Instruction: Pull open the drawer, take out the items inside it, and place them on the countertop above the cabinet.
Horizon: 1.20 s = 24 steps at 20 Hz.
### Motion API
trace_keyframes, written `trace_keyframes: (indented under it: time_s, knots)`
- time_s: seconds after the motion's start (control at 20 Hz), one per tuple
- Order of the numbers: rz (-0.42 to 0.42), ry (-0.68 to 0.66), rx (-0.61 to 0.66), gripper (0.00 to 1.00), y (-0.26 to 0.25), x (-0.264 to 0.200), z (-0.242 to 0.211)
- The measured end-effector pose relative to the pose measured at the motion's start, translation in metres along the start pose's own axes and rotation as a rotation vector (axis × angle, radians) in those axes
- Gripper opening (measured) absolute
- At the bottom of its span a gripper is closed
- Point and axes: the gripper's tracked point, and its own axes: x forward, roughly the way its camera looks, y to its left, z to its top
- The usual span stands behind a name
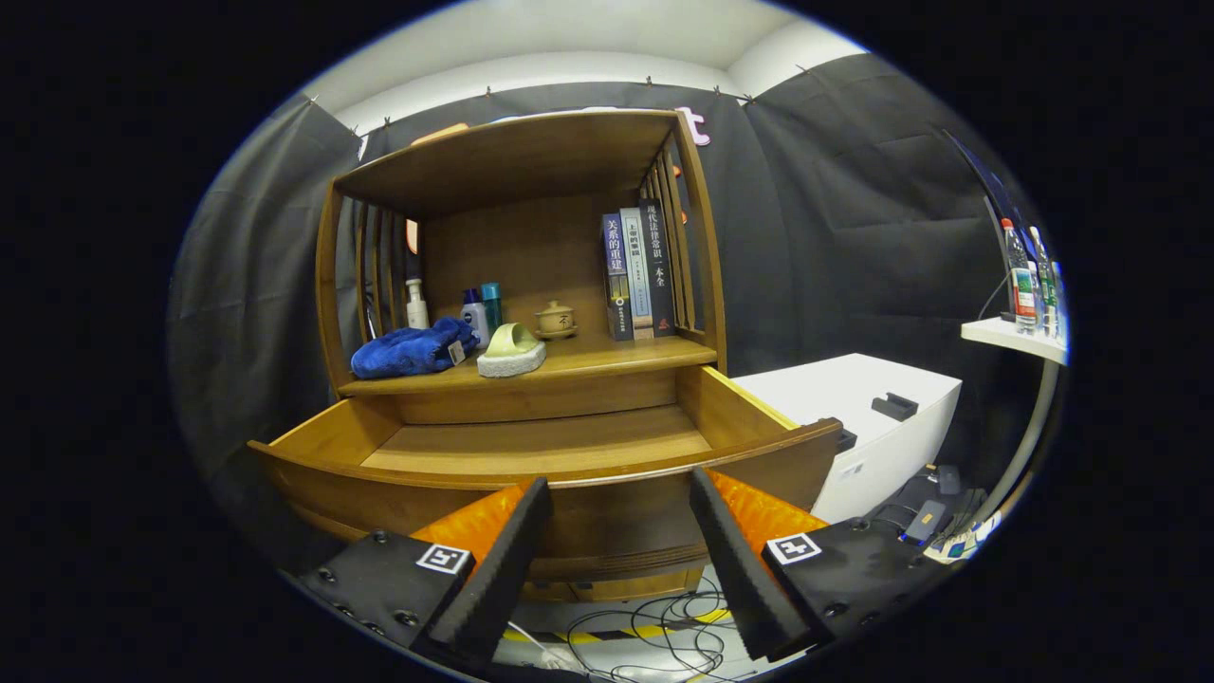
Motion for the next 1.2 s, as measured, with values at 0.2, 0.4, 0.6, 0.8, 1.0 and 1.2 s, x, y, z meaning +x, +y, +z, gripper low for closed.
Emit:
trace_keyframes:
  time_s: [0.2, 0.4, 0.6, 0.8, 1.0, 1.2]
  knots:
    - [0.000, -0.008, -0.029, 0.97, -0.001, 0.021, 0.008]
    - [-0.001, -0.004, -0.008, 0.98, 0.002, 0.032, 0.010]
    - [-0.007, 0.011, -0.013, 0.98, 0.003, 0.049, 0.015]
    - [-0.015, 0.020, 0.018, 0.98, 0.005, 0.069, 0.023]
    - [-0.018, 0.024, -0.003, 0.98, 0.007, 0.086, 0.025]
    - [-0.022, 0.032, -0.015, 0.98, 0.008, 0.100, 0.028]
